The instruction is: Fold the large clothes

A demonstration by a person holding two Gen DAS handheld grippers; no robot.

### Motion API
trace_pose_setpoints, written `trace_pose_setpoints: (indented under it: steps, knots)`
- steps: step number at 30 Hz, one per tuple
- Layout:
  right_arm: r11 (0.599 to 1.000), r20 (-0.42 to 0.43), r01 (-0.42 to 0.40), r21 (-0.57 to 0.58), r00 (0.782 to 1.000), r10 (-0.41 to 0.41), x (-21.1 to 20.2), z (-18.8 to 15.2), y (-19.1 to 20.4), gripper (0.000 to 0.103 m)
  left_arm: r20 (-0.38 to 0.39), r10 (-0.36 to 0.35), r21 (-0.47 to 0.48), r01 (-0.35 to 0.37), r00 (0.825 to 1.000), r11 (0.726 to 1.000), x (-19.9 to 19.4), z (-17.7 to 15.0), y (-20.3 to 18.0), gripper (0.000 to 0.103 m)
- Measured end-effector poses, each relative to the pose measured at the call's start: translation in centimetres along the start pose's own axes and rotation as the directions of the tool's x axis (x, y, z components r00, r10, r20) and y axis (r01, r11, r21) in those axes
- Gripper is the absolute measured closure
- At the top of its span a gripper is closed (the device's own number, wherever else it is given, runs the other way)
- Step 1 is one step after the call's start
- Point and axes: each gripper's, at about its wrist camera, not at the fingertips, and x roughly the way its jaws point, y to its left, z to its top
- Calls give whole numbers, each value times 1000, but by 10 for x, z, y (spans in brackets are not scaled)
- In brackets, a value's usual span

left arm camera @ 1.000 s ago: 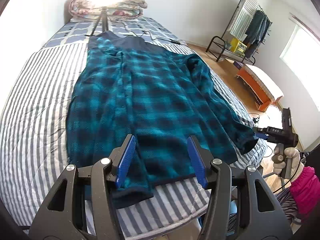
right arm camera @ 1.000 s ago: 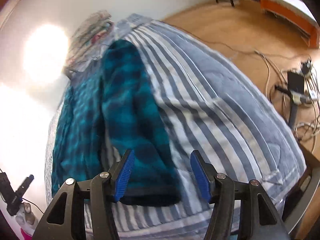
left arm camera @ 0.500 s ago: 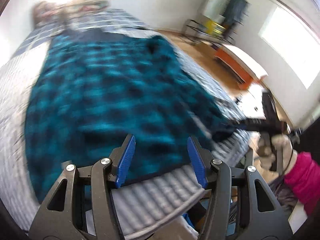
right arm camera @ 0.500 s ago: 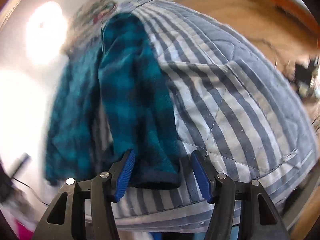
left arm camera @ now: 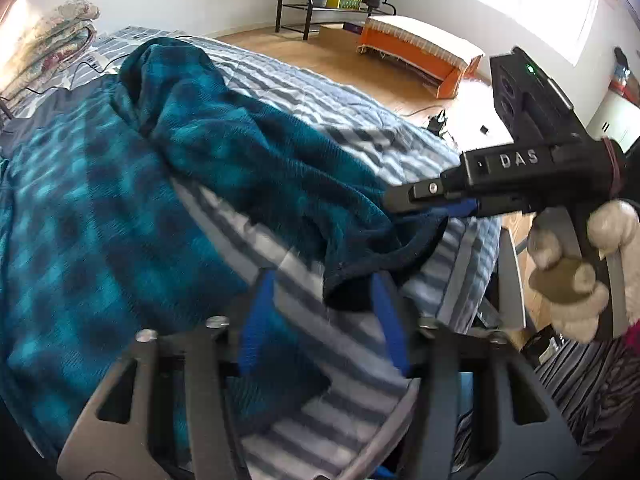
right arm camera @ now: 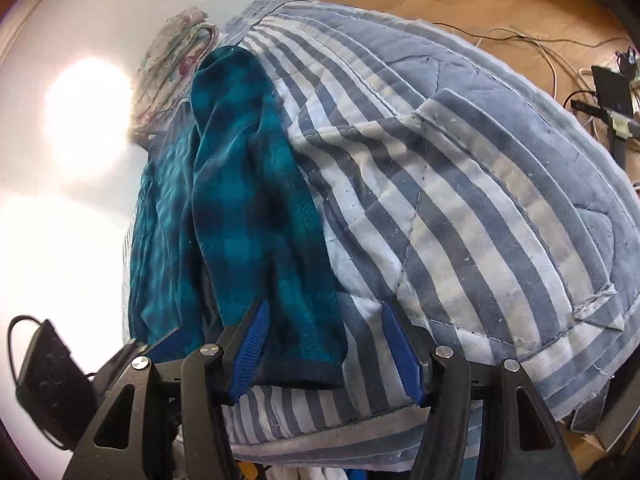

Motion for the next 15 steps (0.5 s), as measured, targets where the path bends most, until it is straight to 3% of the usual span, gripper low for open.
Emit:
trace_pose_setpoints:
  steps: [1, 2, 4, 5, 6, 9, 11, 15]
  knots:
    - [1000, 0, -7, 7, 1000, 7, 0, 0, -2, 41, -1, -14, -9, 14, 1000, 1000, 2, 2, 0, 93]
    - [1000, 2, -12, 13, 1000, 12, -1, -1, -2, 41, -5, -35, -18, 35, 999, 999, 4, 3, 1, 100]
    - [999, 0, -31, 21, 1000, 31, 0, -1, -3, 41, 3, -41, -18, 41, 999, 999, 4, 3, -1, 100]
    - [999, -4, -37, 19, 999, 37, 1, -1, -3, 48, 5, -57, -27, 57, 998, 998, 0, 1, -1, 101]
    - [999, -19, -47, 19, 999, 48, 2, -1, -3, 67, 7, -77, -46, 77, 997, 996, -3, 0, -1, 101]
    - [994, -41, -100, 43, 994, 102, 4, -6, -2, 91, 26, -131, -101, 133, 991, 986, -20, -13, -1, 101]
    - [991, -22, -128, 31, 991, 129, -4, -9, 7, 97, 20, -126, -99, 127, 992, 987, -24, -20, -4, 101]
    - [981, 74, -184, -64, 979, 189, -38, -11, 39, 99, -13, -128, -102, 127, 992, 987, -17, -30, -8, 103]
